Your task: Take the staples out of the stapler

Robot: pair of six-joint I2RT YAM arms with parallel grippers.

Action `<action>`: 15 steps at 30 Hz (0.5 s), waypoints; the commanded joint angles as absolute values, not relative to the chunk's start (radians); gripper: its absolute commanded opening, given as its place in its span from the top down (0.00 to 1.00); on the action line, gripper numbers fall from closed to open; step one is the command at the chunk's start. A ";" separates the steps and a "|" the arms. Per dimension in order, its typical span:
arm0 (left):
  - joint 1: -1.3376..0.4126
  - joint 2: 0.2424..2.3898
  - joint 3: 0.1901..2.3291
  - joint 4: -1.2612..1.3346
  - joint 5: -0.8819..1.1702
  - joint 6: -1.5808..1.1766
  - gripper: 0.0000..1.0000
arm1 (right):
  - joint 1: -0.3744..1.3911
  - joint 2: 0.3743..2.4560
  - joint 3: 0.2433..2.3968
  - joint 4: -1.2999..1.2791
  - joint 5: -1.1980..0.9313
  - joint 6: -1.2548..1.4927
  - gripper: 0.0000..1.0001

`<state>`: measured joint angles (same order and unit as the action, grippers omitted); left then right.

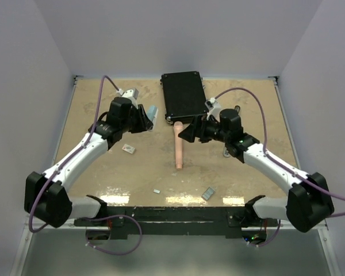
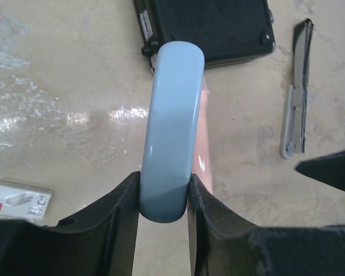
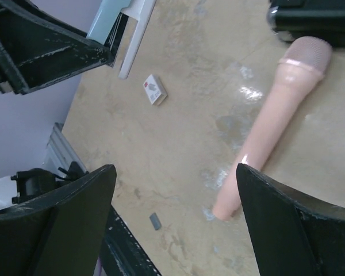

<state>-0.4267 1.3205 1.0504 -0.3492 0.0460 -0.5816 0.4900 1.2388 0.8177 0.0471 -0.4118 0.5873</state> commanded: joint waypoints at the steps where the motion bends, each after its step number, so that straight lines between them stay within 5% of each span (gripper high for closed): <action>1: -0.430 1.221 0.965 -0.262 0.181 -0.597 1.00 | 0.615 1.336 0.839 0.242 -0.394 0.676 0.12; 15: -0.430 1.098 0.851 -0.264 0.238 -0.733 1.00 | 0.824 1.569 0.903 0.420 -0.198 0.736 0.14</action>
